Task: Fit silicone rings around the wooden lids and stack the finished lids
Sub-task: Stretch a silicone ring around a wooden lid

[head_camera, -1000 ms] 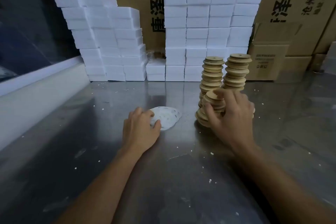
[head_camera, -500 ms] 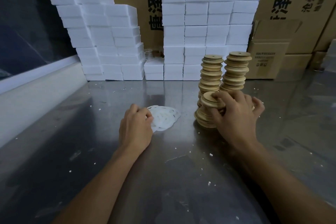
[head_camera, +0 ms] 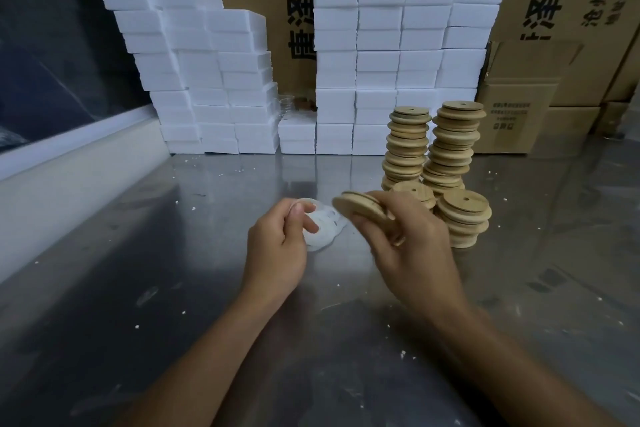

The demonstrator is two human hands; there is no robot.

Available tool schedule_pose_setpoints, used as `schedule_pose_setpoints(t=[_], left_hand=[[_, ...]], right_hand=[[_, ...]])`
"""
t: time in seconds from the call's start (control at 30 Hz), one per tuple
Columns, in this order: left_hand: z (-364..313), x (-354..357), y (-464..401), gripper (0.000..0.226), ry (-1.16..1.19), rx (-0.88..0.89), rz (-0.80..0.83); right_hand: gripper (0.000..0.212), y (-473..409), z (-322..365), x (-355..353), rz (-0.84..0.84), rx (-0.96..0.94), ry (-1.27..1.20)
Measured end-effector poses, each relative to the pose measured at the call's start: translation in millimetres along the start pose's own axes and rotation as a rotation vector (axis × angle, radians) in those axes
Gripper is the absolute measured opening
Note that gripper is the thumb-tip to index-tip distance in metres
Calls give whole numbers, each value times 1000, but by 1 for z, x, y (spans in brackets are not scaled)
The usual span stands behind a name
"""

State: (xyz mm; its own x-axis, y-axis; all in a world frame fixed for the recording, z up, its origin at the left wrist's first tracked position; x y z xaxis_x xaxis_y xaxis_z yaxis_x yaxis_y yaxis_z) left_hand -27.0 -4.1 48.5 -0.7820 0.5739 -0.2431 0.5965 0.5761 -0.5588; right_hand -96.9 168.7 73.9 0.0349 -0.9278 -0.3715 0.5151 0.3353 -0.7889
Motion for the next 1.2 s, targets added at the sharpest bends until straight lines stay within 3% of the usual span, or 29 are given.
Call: schedule_pose_setpoints(t=[0.23,0.5,0.67,0.9,1.03,1.2], left_hand=[[5,2,1,34,38,-162,57],[4,18,13,34,468,-540,175],[6,28,23,39,596,-673,159],[10,18,16,38,319,-429,97],[1,22,15,34,172,-196,197],[-12,34,20,30,162,-18,375]], right_hand=[[21,11,-2,18,148,148,-196],[30,9,7,14,65,39,-206],[36,12,16,21,164,-20,-126],[34,13,17,23,191,62,-233],[43,12,-2,20,185,259,-254],[42,11,-16,24,212,476,-479]])
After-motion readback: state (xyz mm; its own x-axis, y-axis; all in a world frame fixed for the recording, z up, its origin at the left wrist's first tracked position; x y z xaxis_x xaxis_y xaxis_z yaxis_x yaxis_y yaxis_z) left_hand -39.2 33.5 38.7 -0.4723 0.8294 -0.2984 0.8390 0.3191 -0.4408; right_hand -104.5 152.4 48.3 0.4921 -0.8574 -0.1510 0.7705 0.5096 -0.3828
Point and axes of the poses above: each hand's wrist, its own y-axis away from the middle knuckle, its own x-axis out of the palm, z = x × y, the point moved 6 cm from there along -y, towards the middle knuckle, and after that the axes turned 3 degrees about x, right-handed, at the moved point
